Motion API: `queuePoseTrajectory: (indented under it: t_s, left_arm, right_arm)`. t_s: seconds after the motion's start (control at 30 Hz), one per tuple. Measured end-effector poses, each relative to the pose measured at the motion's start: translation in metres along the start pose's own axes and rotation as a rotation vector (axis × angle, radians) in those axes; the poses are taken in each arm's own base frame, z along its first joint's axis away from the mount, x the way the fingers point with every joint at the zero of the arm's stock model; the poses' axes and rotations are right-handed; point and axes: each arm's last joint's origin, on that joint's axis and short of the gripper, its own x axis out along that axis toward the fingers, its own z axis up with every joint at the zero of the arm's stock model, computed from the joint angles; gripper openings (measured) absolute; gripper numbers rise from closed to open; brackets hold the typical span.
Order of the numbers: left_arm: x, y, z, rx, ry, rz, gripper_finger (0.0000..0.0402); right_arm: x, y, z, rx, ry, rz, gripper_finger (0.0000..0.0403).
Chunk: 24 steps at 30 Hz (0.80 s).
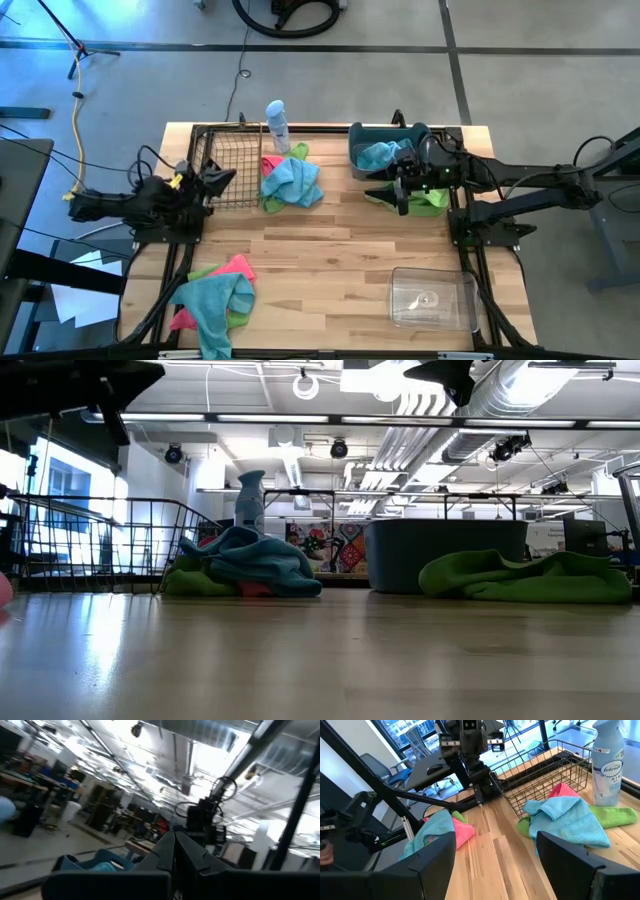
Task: Sort microfiber towel by color & place in baskets
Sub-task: Put the top blue towel into the blue bin
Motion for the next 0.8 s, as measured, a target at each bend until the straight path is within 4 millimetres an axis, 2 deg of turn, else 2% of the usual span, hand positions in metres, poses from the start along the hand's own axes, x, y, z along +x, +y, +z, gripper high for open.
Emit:
queuePoseTrajectory:
  t_s: [0.13,0.3,0.47,0.53,0.63,0.8]
  left_arm:
    - [0.022,-0.013,0.022,0.11,0.033,0.084,0.0012]
    - [0.059,-0.034,0.049,0.339,0.191,0.154,0.0046]
    - [0.097,-0.044,0.062,0.487,0.318,0.233,0.008]
    - [0.109,-0.043,0.063,0.508,0.354,0.261,0.009]
    - [0.127,-0.042,0.068,0.441,0.408,0.342,0.0104]
    - [0.155,-0.033,0.073,0.356,0.628,0.469,0.0134]
  right_arm:
    - [0.0,0.0,0.0,-0.021,0.0,0.0,0.0272]
    - [0.0,0.0,0.0,-0.024,0.0,0.0,0.0272]
    - [0.0,0.0,0.0,-0.057,0.001,0.003,0.0272]
    - [-0.001,0.0,0.0,-0.07,0.0,0.005,0.0272]
    - [-0.004,0.001,0.001,-0.074,-0.007,0.008,0.0272]
    - [-0.013,0.003,0.004,-0.076,-0.031,0.018,0.0272]
